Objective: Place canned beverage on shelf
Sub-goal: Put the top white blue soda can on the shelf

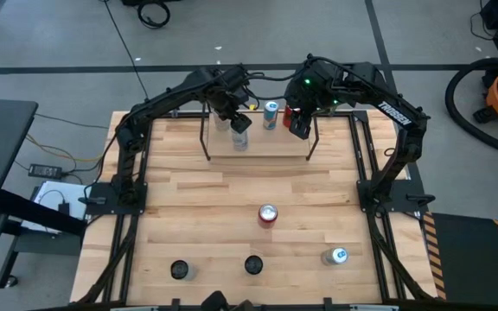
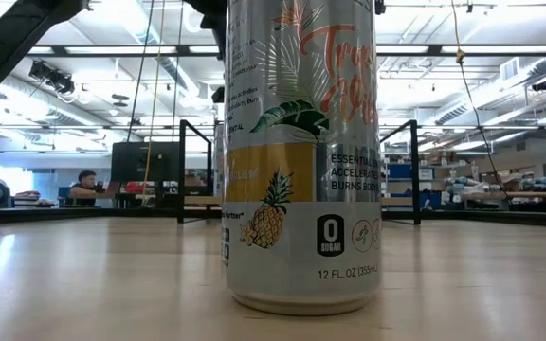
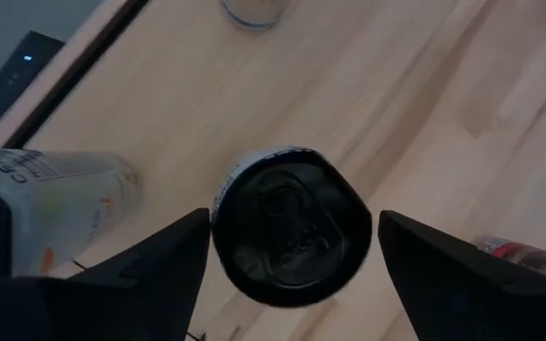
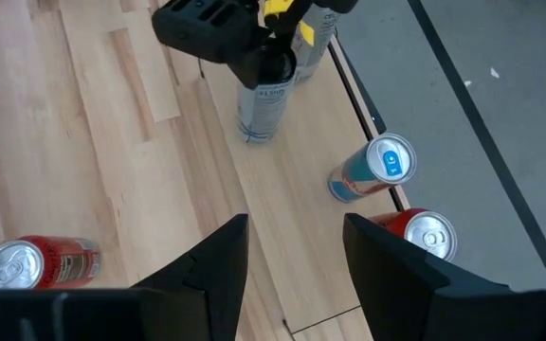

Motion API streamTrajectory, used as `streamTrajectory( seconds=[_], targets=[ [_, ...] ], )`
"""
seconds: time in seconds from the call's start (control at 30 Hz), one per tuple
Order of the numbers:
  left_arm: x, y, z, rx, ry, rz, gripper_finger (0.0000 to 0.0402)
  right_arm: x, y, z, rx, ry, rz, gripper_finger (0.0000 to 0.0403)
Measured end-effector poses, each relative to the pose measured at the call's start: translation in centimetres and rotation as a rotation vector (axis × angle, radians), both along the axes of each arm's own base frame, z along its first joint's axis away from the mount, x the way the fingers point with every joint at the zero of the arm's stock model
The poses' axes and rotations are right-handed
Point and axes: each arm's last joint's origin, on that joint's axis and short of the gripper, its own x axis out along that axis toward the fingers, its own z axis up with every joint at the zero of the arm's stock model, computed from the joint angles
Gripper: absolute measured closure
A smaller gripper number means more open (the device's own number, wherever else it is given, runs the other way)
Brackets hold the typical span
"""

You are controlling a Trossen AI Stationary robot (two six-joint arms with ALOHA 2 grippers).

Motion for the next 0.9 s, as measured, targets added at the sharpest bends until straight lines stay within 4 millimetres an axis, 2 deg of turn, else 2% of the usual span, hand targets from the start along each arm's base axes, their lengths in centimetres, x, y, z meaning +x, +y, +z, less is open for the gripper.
streamTrajectory(
  seconds=[0.2,0.47,0.7,0.9],
  targets=[
    [-0.3,-0.1,2.4,0.013,-0.063,-0.008,0.0095,0.0,0.0,0.0,-0.001,-0.003,0.001,0.0220],
    [-1.6,-1.1,7.1,0.067,-0.141,-0.026,0.0095,0.4,-0.1,0.3,-0.009,-0.051,0.006,0.0220],
    [-3.6,-2.4,9.1,0.103,-0.156,-0.059,0.0095,0.5,0.1,0.3,0.035,-0.075,-0.014,0.0220],
    [-4.2,-2.8,9.4,0.100,-0.135,-0.058,0.0095,0.5,0.1,0.4,0.038,-0.083,-0.027,0.0220]
  ],
)
